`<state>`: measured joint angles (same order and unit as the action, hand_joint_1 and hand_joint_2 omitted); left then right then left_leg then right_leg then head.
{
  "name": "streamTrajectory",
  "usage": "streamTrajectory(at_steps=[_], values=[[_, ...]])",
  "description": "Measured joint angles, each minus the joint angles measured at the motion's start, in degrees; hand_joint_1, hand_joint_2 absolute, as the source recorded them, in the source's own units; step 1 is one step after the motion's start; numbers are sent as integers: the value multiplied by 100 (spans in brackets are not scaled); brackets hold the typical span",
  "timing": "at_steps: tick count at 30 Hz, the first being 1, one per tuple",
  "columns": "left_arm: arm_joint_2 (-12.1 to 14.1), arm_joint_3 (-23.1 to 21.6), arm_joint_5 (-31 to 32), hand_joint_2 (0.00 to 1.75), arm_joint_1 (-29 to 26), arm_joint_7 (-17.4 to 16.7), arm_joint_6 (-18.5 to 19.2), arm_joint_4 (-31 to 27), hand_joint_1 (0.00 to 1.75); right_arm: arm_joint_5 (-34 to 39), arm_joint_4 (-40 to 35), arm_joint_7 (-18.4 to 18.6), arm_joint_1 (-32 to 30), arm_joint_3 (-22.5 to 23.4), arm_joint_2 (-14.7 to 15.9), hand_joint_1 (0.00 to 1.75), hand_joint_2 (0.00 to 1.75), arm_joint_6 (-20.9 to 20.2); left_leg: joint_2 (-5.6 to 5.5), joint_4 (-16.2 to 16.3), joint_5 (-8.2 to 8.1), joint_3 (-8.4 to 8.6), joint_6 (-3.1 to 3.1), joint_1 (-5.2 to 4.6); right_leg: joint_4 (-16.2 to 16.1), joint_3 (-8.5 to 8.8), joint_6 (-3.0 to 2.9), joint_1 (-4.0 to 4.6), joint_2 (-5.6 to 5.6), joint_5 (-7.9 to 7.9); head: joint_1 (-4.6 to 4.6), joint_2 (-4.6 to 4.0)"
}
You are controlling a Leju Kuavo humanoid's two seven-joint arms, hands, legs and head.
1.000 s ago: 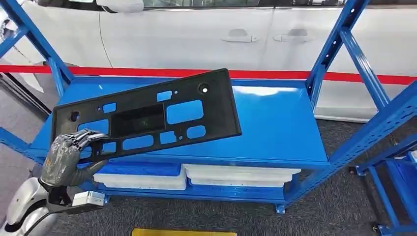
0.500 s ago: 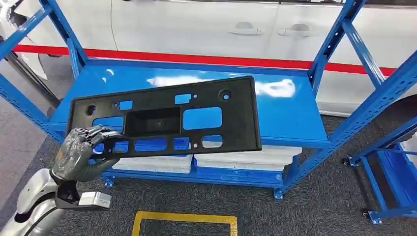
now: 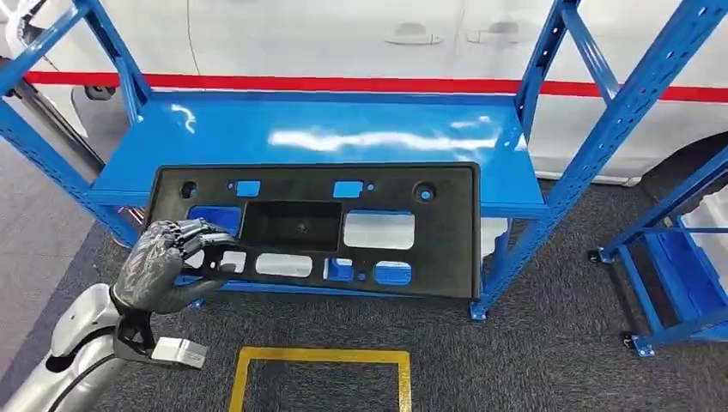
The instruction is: Take the parts from the cabinet and place them on the table.
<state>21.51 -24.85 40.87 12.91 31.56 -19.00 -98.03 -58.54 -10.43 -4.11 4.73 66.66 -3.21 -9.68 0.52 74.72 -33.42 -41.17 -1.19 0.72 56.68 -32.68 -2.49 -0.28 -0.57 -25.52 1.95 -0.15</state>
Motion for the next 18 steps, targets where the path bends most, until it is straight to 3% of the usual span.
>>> streamTrajectory(at_steps=[1,2,3,4,5,6,7,8,9,10,11,12,13,14,15,16,18], values=[[0,-15,-15,175,1,28,-56,59,175,-28,0,0,25,-46,43,0,0,0,0,90,157,73,-17,13,27,-115,15,-8,2,64,2,0],[0,-31,-17,175,1,44,-94,100,175,-30,-2,18,43,-81,76,0,0,0,0,-41,396,244,-30,29,64,-228,37,-14,4,125,2,0],[0,-46,-17,175,1,65,-126,131,175,-28,-2,50,51,-92,109,0,0,6,0,-370,603,520,-37,45,100,-335,68,-24,6,177,0,0],[0,-63,-17,175,2,79,-157,146,175,-15,-4,79,55,-96,129,0,0,20,0,-818,660,862,-42,60,146,-415,102,-30,8,219,2,0],[0,-85,-17,175,9,87,-192,155,175,5,-13,114,62,-98,177,0,0,46,-5,-1346,431,1225,-41,71,189,-480,144,-20,7,248,2,0],[0,-103,-22,175,13,85,-205,155,175,16,-13,120,52,-100,188,0,0,42,-30,-1744,288,1455,0,23,223,-509,176,-5,-2,285,0,0],[0,-107,-28,175,4,81,-212,164,175,31,-13,120,31,-100,205,0,0,31,-38,-1700,308,1391,56,14,189,-505,209,-1,-4,357,0,0],[6,-109,-44,175,6,76,-220,166,175,40,-13,116,24,-100,205,0,0,26,-48,-1713,337,1369,64,3,177,-518,232,-1,-4,414,0,0],[20,-109,-41,175,-6,54,-220,168,175,51,-13,109,15,-100,205,0,0,-7,-42,-1707,383,1323,128,-3,163,-537,273,5,-2,476,0,0],[28,-109,-22,175,-16,30,-218,170,175,53,-13,103,1,-100,205,0,0,-29,-14,-1746,466,1278,201,56,180,-594,305,-25,25,439,-2,0],[37,-109,-11,175,-20,9,-214,170,175,55,-13,94,0,-100,201,0,0,-41,4,-1743,522,1215,255,37,311,-648,325,-32,39,183,-2,0],[48,-109,-11,175,-26,-2,-212,170,175,55,-9,94,-5,-100,188,0,0,-55,8,-1739,590,1142,316,31,617,-745,340,-47,40,-179,0,0],[59,-109,-13,175,-36,-7,-212,170,175,55,-4,92,-14,-102,173,0,0,-59,10,-1738,649,1061,334,18,1069,-864,361,-48,40,-537,0,0],[70,-109,-7,175,-43,-7,-203,170,175,55,0,94,-19,-102,155,0,0,-59,10,-1734,710,981,343,2,1502,-969,374,-48,40,-778,0,0],[79,-109,2,175,-58,-18,-185,170,175,55,2,103,-16,-102,148,0,0,-68,10,-1725,775,887,343,-15,1877,-1034,380,-47,40,-863,0,0],[100,-109,26,175,-73,-59,-161,170,175,55,2,120,-11,-103,144,0,0,-72,10,-1711,830,799,338,-31,1994,-985,373,-45,41,-754,0,0],[155,-109,101,175,-95,-138,-133,170,175,55,2,136,-8,-102,133,0,0,-107,7,-1679,914,663,330,-65,1567,-566,311,-31,43,-335,0,0]])
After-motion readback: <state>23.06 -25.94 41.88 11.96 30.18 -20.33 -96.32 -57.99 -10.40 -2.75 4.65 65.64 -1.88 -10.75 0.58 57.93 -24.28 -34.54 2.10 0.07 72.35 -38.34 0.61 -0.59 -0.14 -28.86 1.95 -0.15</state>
